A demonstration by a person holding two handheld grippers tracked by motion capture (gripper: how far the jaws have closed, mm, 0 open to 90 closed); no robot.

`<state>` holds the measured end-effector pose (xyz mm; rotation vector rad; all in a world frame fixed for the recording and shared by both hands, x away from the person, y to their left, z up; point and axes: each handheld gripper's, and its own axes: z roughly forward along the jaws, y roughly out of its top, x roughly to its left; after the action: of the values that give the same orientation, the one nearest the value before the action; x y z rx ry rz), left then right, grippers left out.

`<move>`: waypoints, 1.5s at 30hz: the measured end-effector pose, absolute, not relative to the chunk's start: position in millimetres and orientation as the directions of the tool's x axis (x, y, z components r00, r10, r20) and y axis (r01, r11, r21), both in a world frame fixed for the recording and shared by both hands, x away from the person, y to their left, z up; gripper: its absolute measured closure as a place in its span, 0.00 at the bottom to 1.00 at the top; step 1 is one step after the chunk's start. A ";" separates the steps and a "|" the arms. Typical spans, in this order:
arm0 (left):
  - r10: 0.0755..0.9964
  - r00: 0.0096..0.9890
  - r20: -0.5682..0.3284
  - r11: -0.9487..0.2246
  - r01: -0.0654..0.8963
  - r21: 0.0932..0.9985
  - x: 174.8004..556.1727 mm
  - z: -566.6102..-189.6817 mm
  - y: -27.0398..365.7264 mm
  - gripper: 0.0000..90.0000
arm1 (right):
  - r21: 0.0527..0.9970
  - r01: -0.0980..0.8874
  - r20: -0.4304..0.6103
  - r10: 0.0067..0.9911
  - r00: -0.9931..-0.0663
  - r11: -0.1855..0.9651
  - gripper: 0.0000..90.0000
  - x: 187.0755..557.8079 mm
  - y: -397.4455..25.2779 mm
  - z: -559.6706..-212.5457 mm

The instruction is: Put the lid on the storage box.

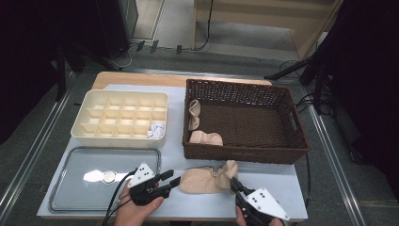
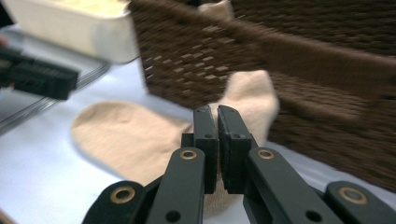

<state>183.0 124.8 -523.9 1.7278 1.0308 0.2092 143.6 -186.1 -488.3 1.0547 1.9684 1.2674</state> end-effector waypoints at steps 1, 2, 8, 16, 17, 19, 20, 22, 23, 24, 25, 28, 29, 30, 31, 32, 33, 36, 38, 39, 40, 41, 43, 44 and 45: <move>0.718 0.612 -0.332 -0.064 0.532 0.844 183.0 -524.0 124.9 0.67 | 0.917 0.314 -0.041 0.842 -0.539 0.246 0.98 143.7 -181.2 -490.4; 0.719 0.611 -0.331 -0.065 0.534 0.843 183.0 -524.1 125.0 0.67 | 0.914 0.315 -0.044 0.834 -0.550 0.256 0.98 144.1 -174.7 -493.1; 0.719 0.611 -0.332 -0.063 0.533 0.844 183.0 -523.9 126.3 0.67 | 0.896 0.323 -0.048 0.791 -0.610 0.303 0.97 147.6 -145.0 -507.3; 0.722 0.607 -0.333 -0.060 0.533 0.844 183.4 -524.0 127.2 0.67 | 0.907 0.309 0.004 0.728 -0.686 0.286 0.81 148.9 -130.4 -513.5; 0.722 0.608 -0.332 -0.061 0.533 0.844 183.5 -524.0 127.3 0.67 | 0.916 0.318 0.035 0.741 -0.671 0.244 0.78 148.6 -137.5 -509.8; 0.722 0.608 -0.331 -0.061 0.533 0.844 183.5 -524.0 127.4 0.67 | 0.925 0.321 0.059 0.754 -0.654 0.206 0.77 148.8 -146.8 -506.4; 0.722 0.608 -0.331 -0.061 0.533 0.844 183.6 -524.0 127.5 0.67 | 0.928 0.325 0.076 0.763 -0.641 0.180 0.76 149.0 -154.0 -504.7; 0.722 0.608 -0.330 -0.062 0.532 0.844 183.7 -524.0 127.6 0.67 | 0.930 0.337 0.095 0.786 -0.611 0.149 0.76 149.1 -164.9 -503.7; 0.722 0.607 -0.330 -0.062 0.533 0.844 183.7 -524.0 127.6 0.67 | 0.927 0.350 0.104 0.800 -0.591 0.137 0.75 149.3 -169.6 -504.2; 0.722 0.607 -0.330 -0.062 0.533 0.844 183.7 -524.0 127.6 0.67 | 0.924 0.362 0.113 0.812 -0.573 0.127 0.73 150.2 -173.5 -505.6; 0.722 0.608 -0.331 -0.061 0.532 0.845 183.8 -524.1 127.4 0.67 | 0.921 0.373 0.125 0.822 -0.556 0.112 0.72 151.4 -176.5 -507.5; 0.722 0.608 -0.329 -0.063 0.531 0.845 183.9 -524.3 127.0 0.67 | 0.906 0.414 0.158 0.830 -0.535 0.094 0.67 155.8 -177.6 -514.0; 0.722 0.609 -0.329 -0.063 0.531 0.845 183.9 -524.3 127.0 0.67 | 0.902 0.420 0.158 0.831 -0.533 0.098 0.66 157.5 -175.7 -516.4; 0.722 0.609 -0.330 -0.063 0.532 0.844 183.8 -524.4 126.8 0.67 | 0.899 0.427 0.159 0.833 -0.530 0.100 0.64 158.7 -174.0 -518.2; 0.722 0.609 -0.330 -0.063 0.532 0.844 183.8 -524.4 126.8 0.67 | 0.893 0.439 0.168 0.834 -0.525 0.097 0.63 160.9 -171.3 -521.5; 0.721 0.609 -0.331 -0.062 0.532 0.844 183.7 -524.5 126.8 0.67 | 0.886 0.455 0.178 0.839 -0.515 0.091 0.62 162.8 -169.5 -524.0; 0.721 0.609 -0.331 -0.062 0.532 0.844 183.7 -524.5 126.8 0.67 | 0.886 0.455 0.178 0.839 -0.515 0.091 0.62 162.8 -169.5 -524.0; 0.721 0.608 -0.332 -0.060 0.533 0.844 183.5 -524.1 127.6 0.67 | 0.863 0.499 0.206 0.843 -0.498 0.083 0.72 168.5 -164.6 -531.4; 0.722 0.607 -0.331 -0.060 0.533 0.844 183.5 -524.0 127.9 0.67 | 0.861 0.502 0.212 0.835 -0.508 0.087 0.78 168.6 -164.0 -531.8; 0.721 0.608 -0.332 -0.059 0.532 0.845 183.5 -524.0 128.2 0.67 | 0.857 0.506 0.212 0.831 -0.514 0.094 0.83 168.3 -163.1 -531.8; 0.721 0.608 -0.333 -0.057 0.531 0.845 183.4 -523.9 128.2 0.67 | 0.855 0.510 0.215 0.828 -0.517 0.096 0.89 168.1 -161.8 -531.7; 0.721 0.609 -0.332 -0.057 0.530 0.846 183.4 -523.7 128.0 0.67 | 0.846 0.525 0.233 0.822 -0.519 0.092 0.98 167.9 -160.3 -531.4; 0.720 0.609 -0.331 -0.058 0.529 0.847 183.0 -523.4 127.6 0.67 | 0.846 0.525 0.238 0.818 -0.523 0.090 1.00 167.6 -159.3 -530.0; 0.720 0.609 -0.331 -0.058 0.529 0.847 183.0 -523.4 127.6 0.67 | 0.850 0.519 0.238 0.815 -0.529 0.089 1.00 167.4 -159.2 -529.0; 0.720 0.609 -0.332 -0.056 0.528 0.847 182.7 -523.3 127.4 0.67 | 0.856 0.510 0.244 0.810 -0.534 0.078 1.00 166.2 -158.9 -526.3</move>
<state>182.7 127.4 -523.3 1.7193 1.0317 0.2143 166.2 -158.9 -526.3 1.3195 2.0656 1.4371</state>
